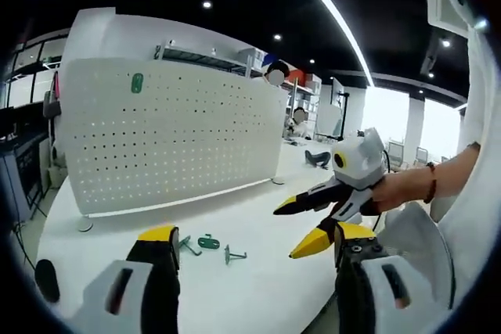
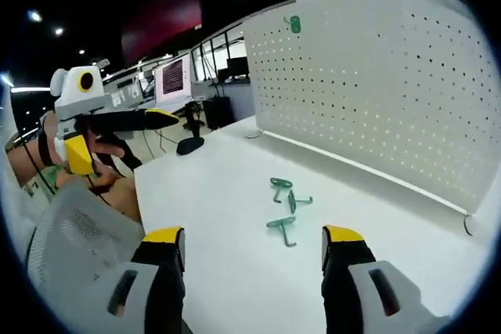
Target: Insert the hook assembly into the mounting plate slot until the hook locks in place.
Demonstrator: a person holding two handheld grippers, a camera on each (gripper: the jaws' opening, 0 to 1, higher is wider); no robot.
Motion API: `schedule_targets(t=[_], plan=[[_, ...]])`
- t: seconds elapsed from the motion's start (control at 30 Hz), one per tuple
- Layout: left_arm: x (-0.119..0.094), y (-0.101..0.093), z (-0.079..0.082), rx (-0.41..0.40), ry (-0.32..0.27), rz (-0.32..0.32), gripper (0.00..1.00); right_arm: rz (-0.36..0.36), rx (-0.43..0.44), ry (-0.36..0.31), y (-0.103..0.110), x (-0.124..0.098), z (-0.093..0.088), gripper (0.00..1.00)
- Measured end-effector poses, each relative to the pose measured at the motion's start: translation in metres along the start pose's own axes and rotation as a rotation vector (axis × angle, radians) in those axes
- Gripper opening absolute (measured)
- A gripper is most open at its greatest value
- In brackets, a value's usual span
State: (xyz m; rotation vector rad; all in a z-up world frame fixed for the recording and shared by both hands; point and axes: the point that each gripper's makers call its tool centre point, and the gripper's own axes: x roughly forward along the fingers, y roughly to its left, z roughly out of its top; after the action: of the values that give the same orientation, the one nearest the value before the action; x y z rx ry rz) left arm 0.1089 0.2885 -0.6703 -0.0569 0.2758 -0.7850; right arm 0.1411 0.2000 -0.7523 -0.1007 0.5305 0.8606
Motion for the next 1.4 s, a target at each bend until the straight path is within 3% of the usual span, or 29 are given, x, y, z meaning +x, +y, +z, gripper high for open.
schedule_targets(t=[0.93,1.4], plan=[[-0.002,0.004,-0.015,-0.010,0.041,0.006,0.83,0.018,0.040,0.077,-0.004,0.025,-0.039,0.59],[-0.006,0.007,-0.024,-0.031,0.054,0.016,0.81,0.030,0.053,0.091,-0.007,0.042,-0.045,0.49]])
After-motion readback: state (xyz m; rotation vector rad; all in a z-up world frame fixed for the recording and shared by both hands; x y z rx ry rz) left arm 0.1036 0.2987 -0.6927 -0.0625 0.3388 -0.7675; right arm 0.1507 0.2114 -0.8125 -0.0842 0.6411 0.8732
